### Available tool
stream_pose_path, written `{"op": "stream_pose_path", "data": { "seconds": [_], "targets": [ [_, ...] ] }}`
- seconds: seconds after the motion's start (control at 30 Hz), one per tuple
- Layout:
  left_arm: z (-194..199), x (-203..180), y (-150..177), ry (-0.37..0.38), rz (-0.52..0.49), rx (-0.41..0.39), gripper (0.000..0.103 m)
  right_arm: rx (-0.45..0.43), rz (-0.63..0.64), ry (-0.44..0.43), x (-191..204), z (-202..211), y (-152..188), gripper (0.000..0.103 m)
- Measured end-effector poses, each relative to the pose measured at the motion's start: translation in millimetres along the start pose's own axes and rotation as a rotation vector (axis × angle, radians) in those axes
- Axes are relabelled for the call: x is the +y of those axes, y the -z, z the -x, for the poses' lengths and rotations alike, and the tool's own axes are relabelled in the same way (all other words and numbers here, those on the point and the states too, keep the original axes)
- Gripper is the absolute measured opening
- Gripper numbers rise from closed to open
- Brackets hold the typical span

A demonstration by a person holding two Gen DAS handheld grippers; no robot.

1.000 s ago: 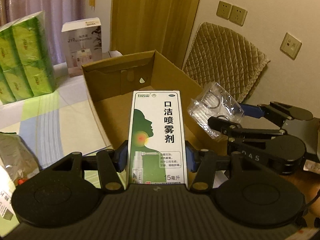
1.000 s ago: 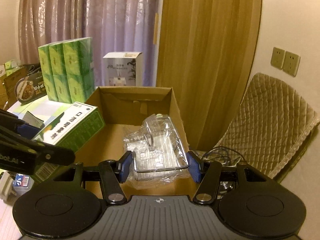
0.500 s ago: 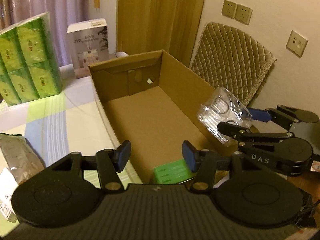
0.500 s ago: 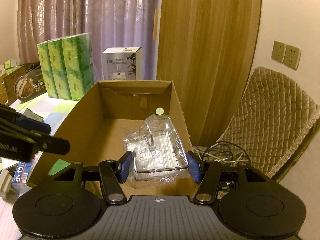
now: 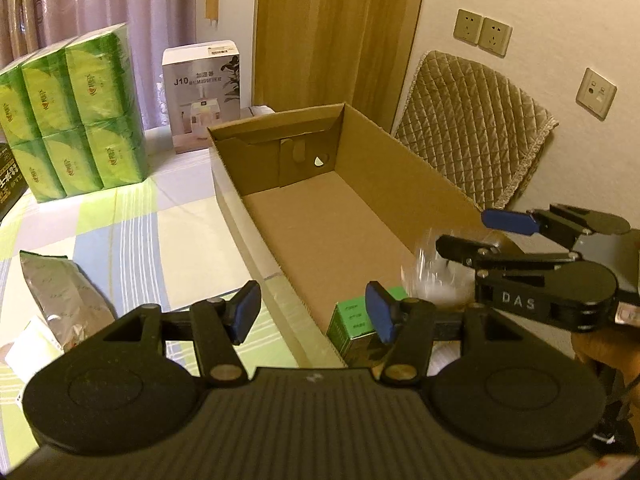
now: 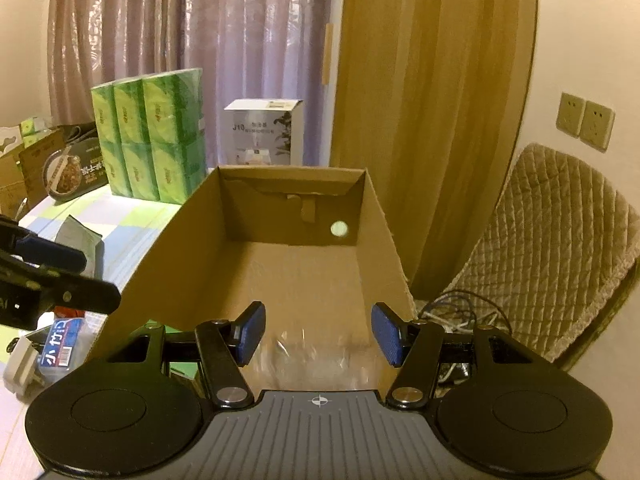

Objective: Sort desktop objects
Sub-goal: 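Move both open tools back over the remaining table objects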

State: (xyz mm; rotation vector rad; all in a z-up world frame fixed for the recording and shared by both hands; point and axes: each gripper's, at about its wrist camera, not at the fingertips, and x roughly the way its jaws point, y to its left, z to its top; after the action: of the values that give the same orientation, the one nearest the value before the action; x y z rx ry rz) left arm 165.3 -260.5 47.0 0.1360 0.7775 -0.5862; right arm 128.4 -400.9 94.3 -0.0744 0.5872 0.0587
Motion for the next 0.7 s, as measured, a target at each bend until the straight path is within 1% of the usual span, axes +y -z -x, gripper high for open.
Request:
{"op": "stream_pose_path", "data": {
  "seconds": [0.2,0.37,0.7],
  "targets": [
    [5.3,5.9,9.3,-0.001,0.013,0.007,0.055,-0.021,-0.007,0.008,2.5,9.4,-1.9,0.064],
    [13.0,12.5,20.5,-0.008,0.03,0.014,0.057,-0.036,-0.008,0.014,8.3,26.1,6.7,0.074],
    [36.8,26.6,46.7,-0.03,0.053,0.023,0.06,-0.053,-0.016,0.0,31.8,63.8,24.3,0.081]
  ]
}}
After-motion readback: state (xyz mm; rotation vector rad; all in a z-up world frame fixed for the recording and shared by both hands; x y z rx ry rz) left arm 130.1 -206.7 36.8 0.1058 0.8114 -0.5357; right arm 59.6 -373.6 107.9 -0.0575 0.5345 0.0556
